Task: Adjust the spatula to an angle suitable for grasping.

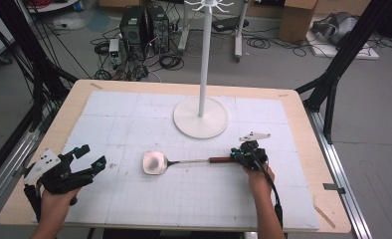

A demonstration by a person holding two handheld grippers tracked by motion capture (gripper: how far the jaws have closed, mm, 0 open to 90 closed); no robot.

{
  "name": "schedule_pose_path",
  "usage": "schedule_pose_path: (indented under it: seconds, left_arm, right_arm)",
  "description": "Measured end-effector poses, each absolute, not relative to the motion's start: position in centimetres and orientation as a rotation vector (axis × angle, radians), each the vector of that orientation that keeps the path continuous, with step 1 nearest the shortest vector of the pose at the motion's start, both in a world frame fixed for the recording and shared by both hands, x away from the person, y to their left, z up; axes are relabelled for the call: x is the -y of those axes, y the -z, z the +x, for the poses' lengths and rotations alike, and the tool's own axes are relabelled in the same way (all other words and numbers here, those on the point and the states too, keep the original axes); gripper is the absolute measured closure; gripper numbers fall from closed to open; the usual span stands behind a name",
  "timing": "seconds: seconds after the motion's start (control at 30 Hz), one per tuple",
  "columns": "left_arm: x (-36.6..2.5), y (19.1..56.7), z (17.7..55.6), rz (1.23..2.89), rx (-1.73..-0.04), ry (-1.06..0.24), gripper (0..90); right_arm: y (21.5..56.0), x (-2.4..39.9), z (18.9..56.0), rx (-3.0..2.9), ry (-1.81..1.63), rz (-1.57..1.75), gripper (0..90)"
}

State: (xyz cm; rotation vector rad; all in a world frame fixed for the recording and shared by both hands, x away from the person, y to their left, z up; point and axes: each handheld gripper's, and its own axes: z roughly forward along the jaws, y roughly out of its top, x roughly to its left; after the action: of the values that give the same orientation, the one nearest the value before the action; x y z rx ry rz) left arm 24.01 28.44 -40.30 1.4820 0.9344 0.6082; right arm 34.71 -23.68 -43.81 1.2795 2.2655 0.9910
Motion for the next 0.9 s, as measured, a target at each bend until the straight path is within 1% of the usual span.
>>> schedule_pose_path:
  seconds: [0.07, 0.17, 0.37, 0.47, 0.73, 0.9]
  left_arm:
    - [-28.4, 40.3, 24.1, 1.482, -0.934, -0.608, 23.0]
    - [-28.3, 40.3, 24.1, 1.490, -0.930, -0.607, 23.0]
    - [-28.3, 40.3, 24.1, 1.485, -0.933, -0.609, 23.1]
    - [-28.5, 40.4, 24.0, 1.486, -0.938, -0.612, 23.1]
    - [-28.5, 40.4, 24.0, 1.488, -0.937, -0.611, 23.1]
    - [-28.5, 40.4, 24.0, 1.487, -0.935, -0.609, 23.1]
  right_arm:
    - [43.3, 23.2, 34.7, -2.243, -1.033, 1.290, 89.7]
    - [42.4, 21.1, 34.6, -2.265, -1.078, 1.242, 89.7]
    - [41.6, 14.1, 34.9, -2.393, -1.109, 1.069, 89.6]
    - [41.9, 11.7, 35.2, -2.436, -1.109, 1.057, 89.6]
    - [43.1, 9.0, 35.5, -2.539, -1.086, 1.069, 89.5]
    - [43.5, 8.4, 35.4, -2.595, -1.076, 1.067, 89.6]
